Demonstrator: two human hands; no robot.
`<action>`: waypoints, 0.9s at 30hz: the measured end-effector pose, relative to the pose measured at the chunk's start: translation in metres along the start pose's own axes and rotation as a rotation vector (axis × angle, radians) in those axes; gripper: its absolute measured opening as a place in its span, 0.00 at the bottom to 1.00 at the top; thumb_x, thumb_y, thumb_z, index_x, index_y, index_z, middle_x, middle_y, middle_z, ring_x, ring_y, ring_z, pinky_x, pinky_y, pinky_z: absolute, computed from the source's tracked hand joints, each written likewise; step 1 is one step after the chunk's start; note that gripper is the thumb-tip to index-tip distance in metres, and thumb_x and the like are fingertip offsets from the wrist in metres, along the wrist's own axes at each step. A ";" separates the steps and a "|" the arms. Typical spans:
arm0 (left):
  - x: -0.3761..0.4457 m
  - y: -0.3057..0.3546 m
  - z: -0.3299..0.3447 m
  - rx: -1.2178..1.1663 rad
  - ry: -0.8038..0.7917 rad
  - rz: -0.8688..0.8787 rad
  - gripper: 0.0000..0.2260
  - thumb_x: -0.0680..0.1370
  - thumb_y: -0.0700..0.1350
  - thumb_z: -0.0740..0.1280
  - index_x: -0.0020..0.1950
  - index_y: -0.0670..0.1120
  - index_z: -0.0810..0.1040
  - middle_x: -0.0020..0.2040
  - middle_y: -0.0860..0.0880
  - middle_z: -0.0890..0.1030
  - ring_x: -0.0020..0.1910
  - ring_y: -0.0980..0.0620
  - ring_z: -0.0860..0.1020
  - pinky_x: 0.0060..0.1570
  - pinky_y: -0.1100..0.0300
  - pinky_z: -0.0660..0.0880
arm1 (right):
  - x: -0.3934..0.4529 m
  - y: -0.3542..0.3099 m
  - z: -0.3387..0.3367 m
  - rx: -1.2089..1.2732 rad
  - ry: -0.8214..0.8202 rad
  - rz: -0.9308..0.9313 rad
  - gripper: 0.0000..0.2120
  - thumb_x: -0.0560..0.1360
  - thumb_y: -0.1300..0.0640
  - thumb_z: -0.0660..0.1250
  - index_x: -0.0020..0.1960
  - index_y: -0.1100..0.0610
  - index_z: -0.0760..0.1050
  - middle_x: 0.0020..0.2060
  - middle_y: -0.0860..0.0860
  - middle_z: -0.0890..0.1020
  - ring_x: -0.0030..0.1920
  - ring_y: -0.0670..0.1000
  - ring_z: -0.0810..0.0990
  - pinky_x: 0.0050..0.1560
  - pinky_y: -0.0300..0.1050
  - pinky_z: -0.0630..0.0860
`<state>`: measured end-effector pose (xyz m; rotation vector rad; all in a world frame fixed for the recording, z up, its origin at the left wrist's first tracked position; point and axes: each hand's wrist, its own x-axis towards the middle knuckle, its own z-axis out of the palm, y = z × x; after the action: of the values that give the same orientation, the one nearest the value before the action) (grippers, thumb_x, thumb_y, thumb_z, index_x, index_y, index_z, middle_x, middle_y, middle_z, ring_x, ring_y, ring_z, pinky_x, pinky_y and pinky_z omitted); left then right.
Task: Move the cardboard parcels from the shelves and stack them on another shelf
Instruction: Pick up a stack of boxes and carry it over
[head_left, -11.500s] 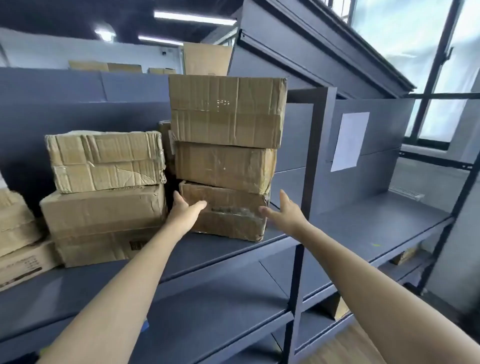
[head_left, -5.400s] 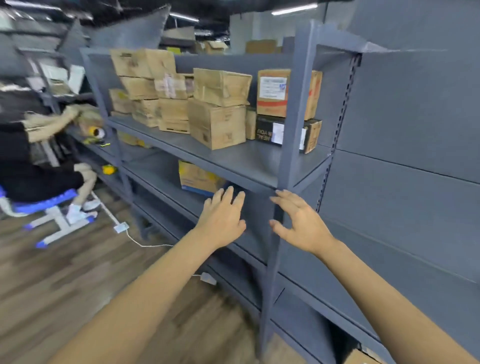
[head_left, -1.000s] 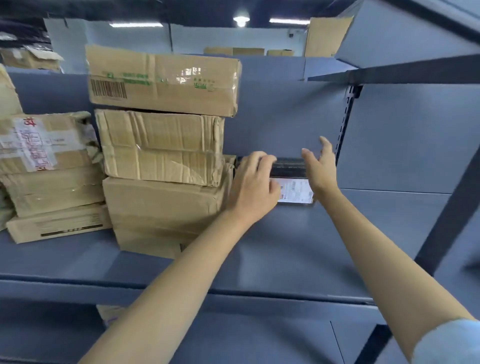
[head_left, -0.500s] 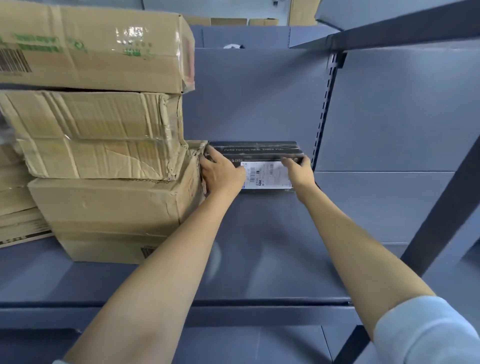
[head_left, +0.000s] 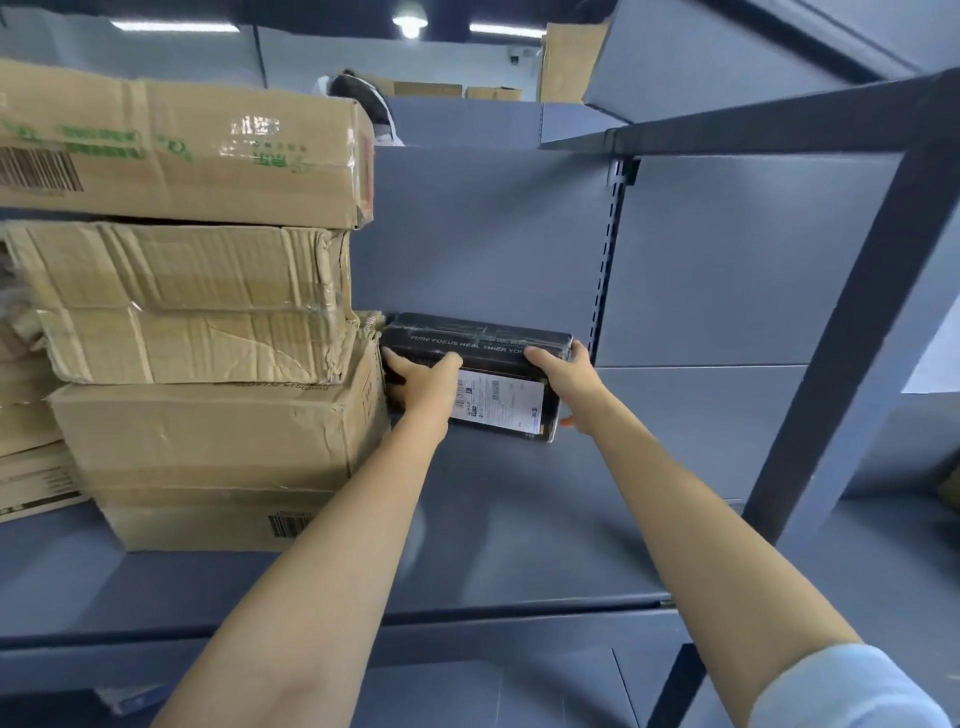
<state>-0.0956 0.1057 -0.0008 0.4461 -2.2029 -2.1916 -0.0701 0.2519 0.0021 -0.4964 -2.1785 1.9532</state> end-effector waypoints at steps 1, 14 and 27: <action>-0.003 0.001 -0.001 -0.078 -0.025 -0.041 0.45 0.71 0.51 0.67 0.75 0.58 0.36 0.75 0.41 0.56 0.69 0.39 0.63 0.66 0.38 0.62 | -0.004 0.000 0.000 0.060 -0.019 -0.011 0.31 0.75 0.52 0.69 0.72 0.53 0.56 0.59 0.51 0.73 0.47 0.49 0.75 0.41 0.46 0.72; -0.051 -0.018 -0.015 -0.325 -0.114 -0.115 0.49 0.69 0.54 0.75 0.77 0.52 0.43 0.71 0.46 0.64 0.63 0.44 0.70 0.54 0.42 0.75 | -0.056 0.008 -0.015 -0.011 0.188 -0.085 0.14 0.74 0.45 0.65 0.50 0.55 0.74 0.44 0.50 0.74 0.49 0.54 0.73 0.48 0.48 0.68; -0.098 0.039 -0.031 0.253 -0.331 0.240 0.48 0.68 0.67 0.67 0.77 0.51 0.44 0.77 0.42 0.50 0.73 0.41 0.58 0.69 0.45 0.61 | -0.100 0.000 -0.014 0.266 -0.102 -0.192 0.37 0.65 0.38 0.73 0.68 0.52 0.66 0.63 0.52 0.76 0.60 0.53 0.76 0.42 0.53 0.79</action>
<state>-0.0032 0.0944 0.0579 -0.1935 -2.5492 -1.9893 0.0278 0.2290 0.0133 -0.1442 -1.8969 2.1545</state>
